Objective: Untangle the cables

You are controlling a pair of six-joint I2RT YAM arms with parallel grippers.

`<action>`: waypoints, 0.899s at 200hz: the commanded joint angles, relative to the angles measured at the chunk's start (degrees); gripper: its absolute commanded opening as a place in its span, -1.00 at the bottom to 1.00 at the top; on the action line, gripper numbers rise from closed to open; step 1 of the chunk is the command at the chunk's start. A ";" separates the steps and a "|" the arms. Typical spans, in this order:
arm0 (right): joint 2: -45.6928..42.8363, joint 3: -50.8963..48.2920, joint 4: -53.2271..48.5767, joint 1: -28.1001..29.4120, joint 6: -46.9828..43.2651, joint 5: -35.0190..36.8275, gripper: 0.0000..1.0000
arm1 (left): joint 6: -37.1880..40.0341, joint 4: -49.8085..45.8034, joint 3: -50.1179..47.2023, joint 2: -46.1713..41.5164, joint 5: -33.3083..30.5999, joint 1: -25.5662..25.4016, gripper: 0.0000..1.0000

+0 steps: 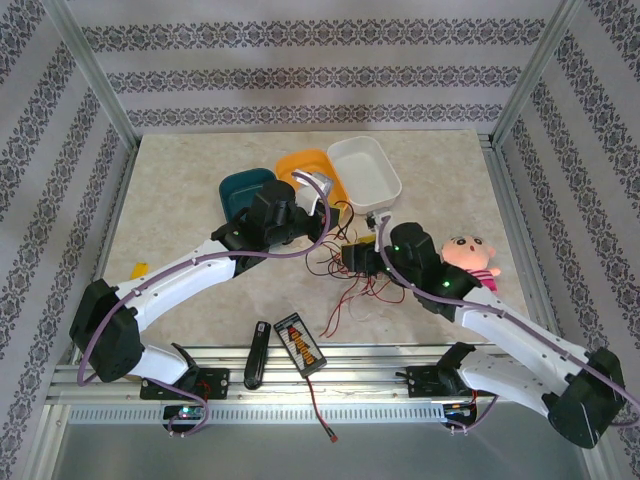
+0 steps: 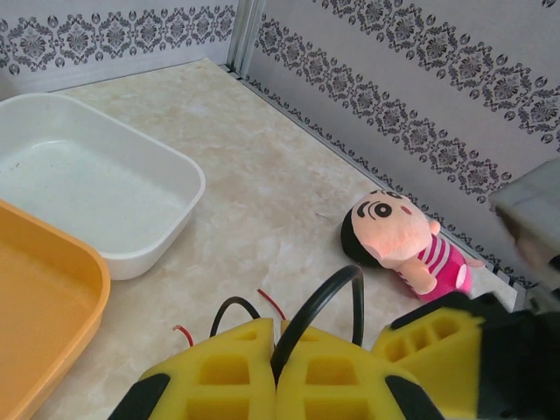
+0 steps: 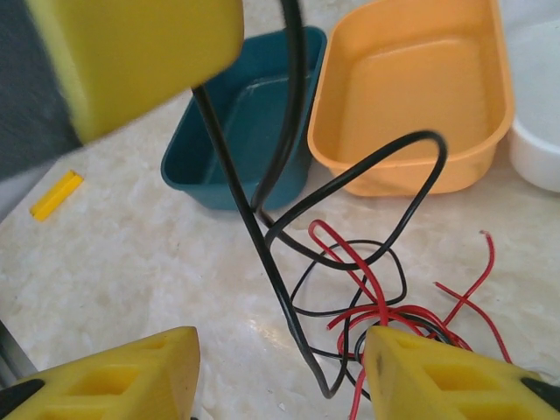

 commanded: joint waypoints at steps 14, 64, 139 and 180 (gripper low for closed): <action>4.60 2.87 2.80 2.14 -2.45 6.60 -0.05 | -1.34 0.76 0.32 -2.36 -0.14 0.68 -1.00; 5.27 3.08 5.65 2.40 -2.26 6.95 -0.87 | -1.07 0.64 -0.80 -3.52 -0.97 0.68 -0.93; -6.13 4.65 1.61 2.49 -2.17 7.39 -1.00 | -3.11 3.55 -4.66 -3.57 -6.32 1.20 0.00; -7.69 7.32 -0.18 2.50 -2.18 9.11 -1.00 | -4.32 5.25 -8.42 -5.15 -9.21 1.51 0.85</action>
